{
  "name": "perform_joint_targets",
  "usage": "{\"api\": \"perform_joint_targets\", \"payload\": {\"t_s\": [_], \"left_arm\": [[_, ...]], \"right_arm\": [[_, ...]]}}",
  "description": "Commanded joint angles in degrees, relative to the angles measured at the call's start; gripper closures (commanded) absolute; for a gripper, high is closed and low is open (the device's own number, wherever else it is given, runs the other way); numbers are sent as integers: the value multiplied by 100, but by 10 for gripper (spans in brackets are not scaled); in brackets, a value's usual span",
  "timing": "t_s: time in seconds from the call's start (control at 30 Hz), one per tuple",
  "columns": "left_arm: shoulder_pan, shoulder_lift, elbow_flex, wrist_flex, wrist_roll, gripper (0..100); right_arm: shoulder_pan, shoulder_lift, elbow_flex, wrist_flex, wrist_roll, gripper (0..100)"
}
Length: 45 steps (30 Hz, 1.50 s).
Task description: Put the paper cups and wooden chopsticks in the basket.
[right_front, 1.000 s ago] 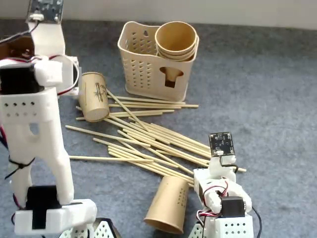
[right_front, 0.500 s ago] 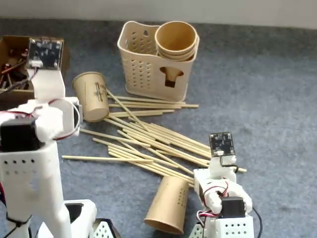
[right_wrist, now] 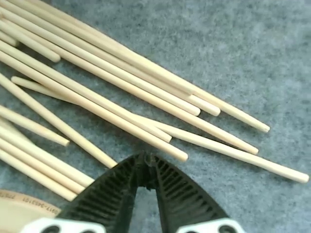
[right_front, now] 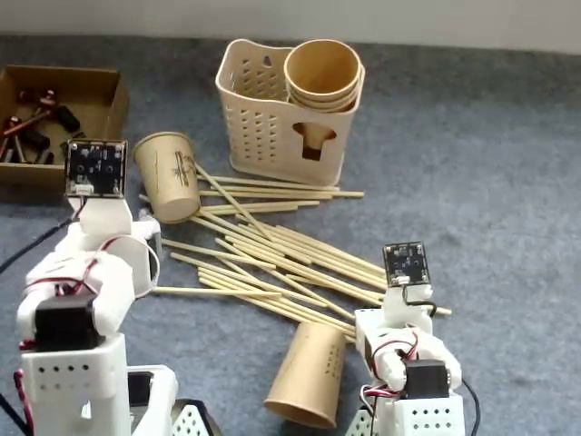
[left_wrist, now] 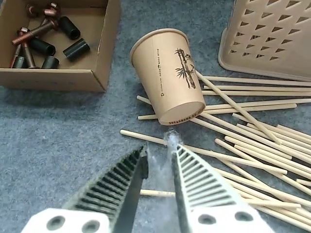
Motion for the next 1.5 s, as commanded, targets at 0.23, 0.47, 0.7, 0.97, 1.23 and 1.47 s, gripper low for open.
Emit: {"api": "perform_joint_targets", "payload": {"t_s": [0.23, 0.47, 0.7, 0.97, 1.23, 1.47], "left_arm": [[-57, -1560, 1666, -985, -53, 905], [-57, -2738, 2659, -967, -53, 905], [-66, -4013, 3644, -949, -62, 899], [-321, -3881, 4066, -976, -404, 842], [-655, -3881, 4593, -1125, -422, 842], [-655, -3881, 4629, -1143, -422, 842]], "right_arm": [[66, -40, 655, -4, 53, 993], [66, -40, 655, -4, 53, 993], [66, -40, 655, 13, 53, 993], [66, -40, 655, 13, 35, 993], [233, -40, 637, 31, 53, 993], [1349, -22, -699, 180, 35, 993]]}}
